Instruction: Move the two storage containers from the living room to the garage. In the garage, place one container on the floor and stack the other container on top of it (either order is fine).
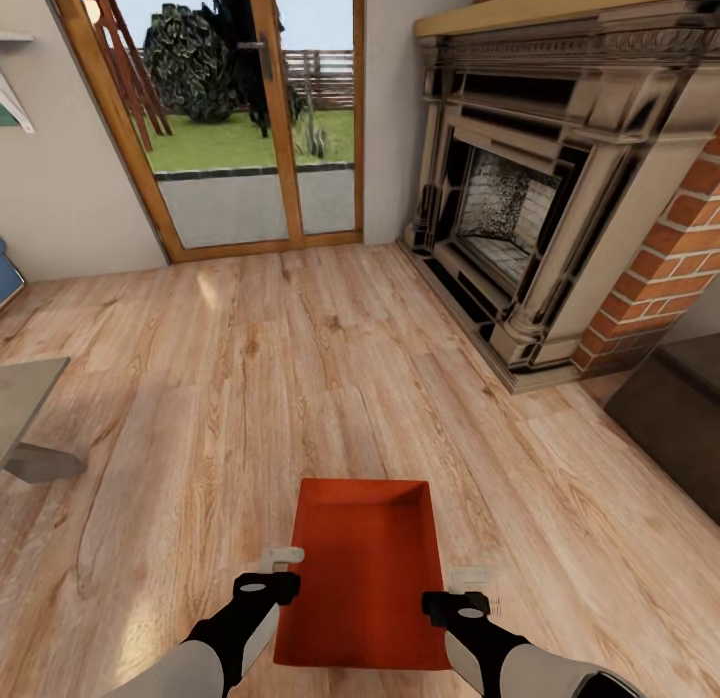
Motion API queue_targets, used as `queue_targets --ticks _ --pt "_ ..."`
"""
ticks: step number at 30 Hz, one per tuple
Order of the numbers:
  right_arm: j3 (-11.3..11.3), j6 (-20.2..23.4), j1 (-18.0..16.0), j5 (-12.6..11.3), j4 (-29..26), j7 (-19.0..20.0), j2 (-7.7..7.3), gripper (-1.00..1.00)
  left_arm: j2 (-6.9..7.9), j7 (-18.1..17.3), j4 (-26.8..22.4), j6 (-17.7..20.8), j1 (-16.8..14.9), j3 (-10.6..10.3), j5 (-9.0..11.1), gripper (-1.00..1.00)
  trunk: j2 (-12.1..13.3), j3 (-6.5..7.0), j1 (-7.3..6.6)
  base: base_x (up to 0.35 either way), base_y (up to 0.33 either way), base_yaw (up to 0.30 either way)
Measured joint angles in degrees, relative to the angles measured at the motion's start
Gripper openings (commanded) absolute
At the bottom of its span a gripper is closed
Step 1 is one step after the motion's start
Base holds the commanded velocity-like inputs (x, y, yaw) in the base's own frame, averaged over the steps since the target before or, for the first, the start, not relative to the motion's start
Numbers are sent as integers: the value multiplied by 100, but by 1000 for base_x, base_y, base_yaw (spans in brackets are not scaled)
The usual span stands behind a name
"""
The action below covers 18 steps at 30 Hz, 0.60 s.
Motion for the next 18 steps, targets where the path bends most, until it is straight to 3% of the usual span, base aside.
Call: queue_targets --ticks 18 --pt "2 0 -4 1 0 0 -12 100 -60 101 -98 6 0 -31 -41 100 0 0 0 0 0 0"
